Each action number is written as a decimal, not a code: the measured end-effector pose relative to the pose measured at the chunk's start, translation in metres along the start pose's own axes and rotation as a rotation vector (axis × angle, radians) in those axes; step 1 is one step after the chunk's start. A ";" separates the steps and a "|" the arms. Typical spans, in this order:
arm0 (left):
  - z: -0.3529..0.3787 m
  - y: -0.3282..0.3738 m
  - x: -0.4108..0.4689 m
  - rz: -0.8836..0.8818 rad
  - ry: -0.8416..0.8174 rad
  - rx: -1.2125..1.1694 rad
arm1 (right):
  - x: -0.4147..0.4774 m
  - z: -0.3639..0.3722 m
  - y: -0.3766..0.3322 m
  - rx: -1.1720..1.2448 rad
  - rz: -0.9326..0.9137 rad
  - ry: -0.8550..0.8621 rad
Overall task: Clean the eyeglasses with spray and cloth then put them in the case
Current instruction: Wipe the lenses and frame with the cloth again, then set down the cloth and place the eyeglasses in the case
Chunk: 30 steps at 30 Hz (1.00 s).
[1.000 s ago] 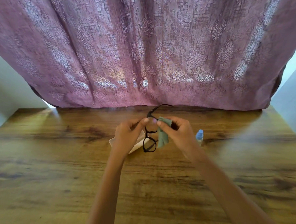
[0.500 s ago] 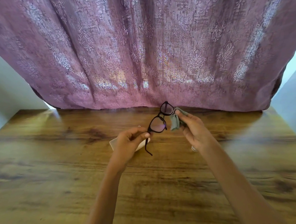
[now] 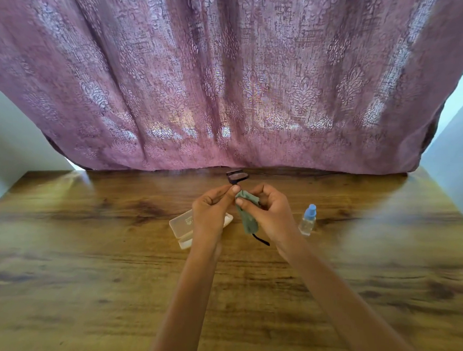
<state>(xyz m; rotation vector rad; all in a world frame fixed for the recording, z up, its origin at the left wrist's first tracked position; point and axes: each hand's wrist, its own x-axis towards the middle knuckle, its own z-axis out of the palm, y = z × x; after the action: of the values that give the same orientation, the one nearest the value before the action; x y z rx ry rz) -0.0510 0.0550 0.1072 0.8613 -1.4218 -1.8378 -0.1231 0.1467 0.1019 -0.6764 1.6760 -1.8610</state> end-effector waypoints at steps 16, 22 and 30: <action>-0.022 0.018 0.018 0.096 0.133 -0.029 | -0.009 -0.024 0.042 -0.531 -0.075 -0.210; -0.035 0.020 0.020 0.175 0.066 0.130 | -0.008 -0.050 0.068 -0.754 -0.017 -0.061; -0.049 0.009 0.014 0.249 -0.074 0.405 | 0.005 -0.065 0.084 -0.949 0.096 -0.157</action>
<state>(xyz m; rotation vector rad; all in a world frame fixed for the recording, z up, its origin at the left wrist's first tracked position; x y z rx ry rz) -0.0181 0.0153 0.1049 0.7677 -1.8950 -1.4325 -0.1660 0.1832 0.0124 -1.0299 2.3912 -0.8262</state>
